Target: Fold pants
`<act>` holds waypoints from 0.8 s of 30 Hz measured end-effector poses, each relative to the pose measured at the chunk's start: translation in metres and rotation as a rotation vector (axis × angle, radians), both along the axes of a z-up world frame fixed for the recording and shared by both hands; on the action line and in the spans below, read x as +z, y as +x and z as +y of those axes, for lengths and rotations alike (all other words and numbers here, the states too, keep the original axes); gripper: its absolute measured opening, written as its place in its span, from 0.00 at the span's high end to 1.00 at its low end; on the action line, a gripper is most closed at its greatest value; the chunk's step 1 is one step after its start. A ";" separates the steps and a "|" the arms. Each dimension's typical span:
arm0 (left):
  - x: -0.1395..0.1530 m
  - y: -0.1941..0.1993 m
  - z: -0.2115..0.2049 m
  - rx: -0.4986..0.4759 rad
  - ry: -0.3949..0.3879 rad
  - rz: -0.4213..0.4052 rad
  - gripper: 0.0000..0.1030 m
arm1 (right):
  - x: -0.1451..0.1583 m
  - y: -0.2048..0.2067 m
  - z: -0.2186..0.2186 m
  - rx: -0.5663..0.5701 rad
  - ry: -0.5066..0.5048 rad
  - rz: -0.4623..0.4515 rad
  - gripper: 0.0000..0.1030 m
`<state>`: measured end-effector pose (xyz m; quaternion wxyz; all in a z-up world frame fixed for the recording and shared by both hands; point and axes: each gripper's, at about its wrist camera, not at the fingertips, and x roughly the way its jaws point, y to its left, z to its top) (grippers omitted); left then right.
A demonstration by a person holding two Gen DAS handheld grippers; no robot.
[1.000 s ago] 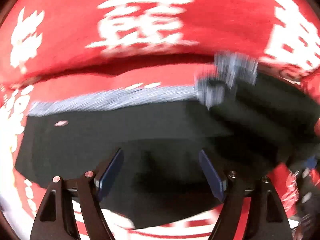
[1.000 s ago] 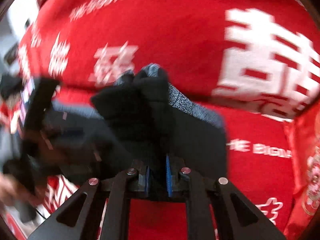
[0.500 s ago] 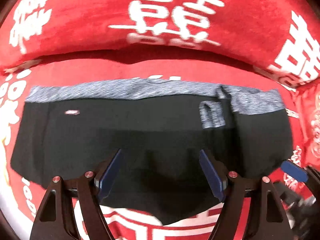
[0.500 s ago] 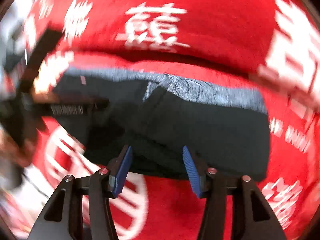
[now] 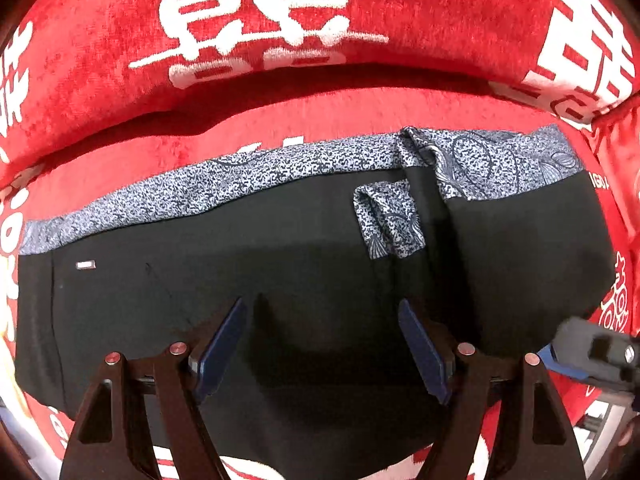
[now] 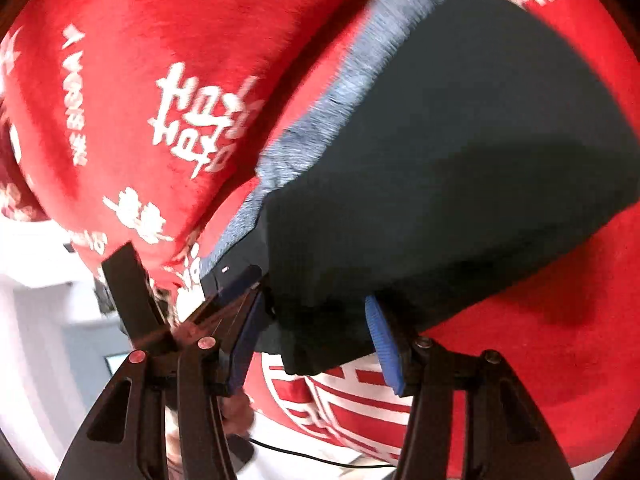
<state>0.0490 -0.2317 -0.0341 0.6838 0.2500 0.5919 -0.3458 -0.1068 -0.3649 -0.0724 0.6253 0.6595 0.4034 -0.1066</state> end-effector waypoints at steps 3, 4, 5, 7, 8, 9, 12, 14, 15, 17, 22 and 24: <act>-0.003 0.003 0.001 0.020 -0.008 0.011 0.23 | -0.015 -0.006 -0.003 -0.109 0.074 -0.015 0.47; -0.002 0.004 -0.001 0.020 -0.007 0.007 0.23 | -0.017 -0.008 -0.005 -0.145 0.091 -0.026 0.68; -0.001 0.004 -0.003 0.016 -0.007 0.000 0.23 | -0.019 -0.007 -0.007 -0.161 0.101 -0.027 0.95; 0.003 0.004 -0.006 0.007 -0.018 -0.013 0.23 | -0.007 -0.002 -0.011 -0.149 0.073 -0.063 0.96; 0.005 0.006 -0.007 0.005 -0.026 -0.024 0.23 | 0.003 0.000 -0.012 -0.127 0.046 -0.091 0.96; 0.007 0.009 -0.008 0.006 -0.030 -0.037 0.23 | 0.014 0.001 -0.009 -0.085 0.012 -0.108 0.96; 0.014 0.024 0.000 0.042 -0.021 -0.076 0.23 | 0.027 0.006 0.007 0.037 -0.038 -0.073 0.96; 0.017 0.036 0.011 0.092 0.004 -0.091 0.23 | 0.009 0.009 0.021 0.061 -0.010 -0.017 0.96; 0.019 0.041 0.017 0.112 0.015 -0.091 0.23 | 0.002 0.013 0.025 0.067 -0.008 -0.003 0.96; 0.026 0.047 0.026 0.130 0.029 -0.098 0.23 | -0.017 0.023 0.031 0.114 -0.021 0.056 0.95; 0.047 0.035 0.015 0.044 0.025 -0.147 0.23 | 0.020 0.040 0.028 0.333 -0.124 0.029 0.61; 0.056 0.029 0.005 0.031 -0.001 -0.132 0.23 | 0.051 0.033 0.022 0.393 -0.234 -0.021 0.43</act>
